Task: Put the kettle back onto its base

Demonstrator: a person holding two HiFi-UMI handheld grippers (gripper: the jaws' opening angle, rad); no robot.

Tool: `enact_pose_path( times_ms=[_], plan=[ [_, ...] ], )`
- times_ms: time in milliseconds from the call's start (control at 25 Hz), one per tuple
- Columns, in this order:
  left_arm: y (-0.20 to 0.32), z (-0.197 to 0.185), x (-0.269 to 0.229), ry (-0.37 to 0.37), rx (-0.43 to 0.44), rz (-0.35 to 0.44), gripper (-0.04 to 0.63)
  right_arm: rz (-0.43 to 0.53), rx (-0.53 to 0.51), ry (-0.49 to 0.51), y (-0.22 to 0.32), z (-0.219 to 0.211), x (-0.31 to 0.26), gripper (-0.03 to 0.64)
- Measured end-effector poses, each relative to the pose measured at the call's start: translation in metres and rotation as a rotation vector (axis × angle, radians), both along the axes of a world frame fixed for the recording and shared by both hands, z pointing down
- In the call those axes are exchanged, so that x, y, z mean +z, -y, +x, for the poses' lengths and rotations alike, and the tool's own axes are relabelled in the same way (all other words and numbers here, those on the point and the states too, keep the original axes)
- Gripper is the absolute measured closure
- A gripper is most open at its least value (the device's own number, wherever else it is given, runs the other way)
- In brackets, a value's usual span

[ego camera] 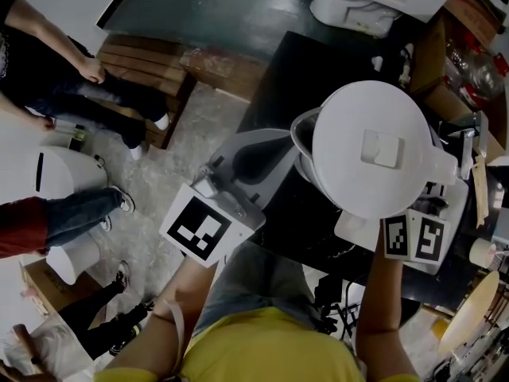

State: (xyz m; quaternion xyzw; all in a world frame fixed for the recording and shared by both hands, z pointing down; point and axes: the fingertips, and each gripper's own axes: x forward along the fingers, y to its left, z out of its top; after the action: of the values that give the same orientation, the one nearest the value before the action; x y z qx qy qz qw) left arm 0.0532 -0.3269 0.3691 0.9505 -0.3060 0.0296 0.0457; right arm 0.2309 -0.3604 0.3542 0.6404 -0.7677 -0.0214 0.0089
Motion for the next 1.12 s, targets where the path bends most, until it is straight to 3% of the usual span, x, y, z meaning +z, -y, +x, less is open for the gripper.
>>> enact_pose_path(
  times_ms=[1120],
  plan=[
    [0.002,0.006,0.016,-0.018,0.007,-0.053,0.594,-0.061,0.084,-0.041,0.01,0.009,0.031,0.591]
  ],
)
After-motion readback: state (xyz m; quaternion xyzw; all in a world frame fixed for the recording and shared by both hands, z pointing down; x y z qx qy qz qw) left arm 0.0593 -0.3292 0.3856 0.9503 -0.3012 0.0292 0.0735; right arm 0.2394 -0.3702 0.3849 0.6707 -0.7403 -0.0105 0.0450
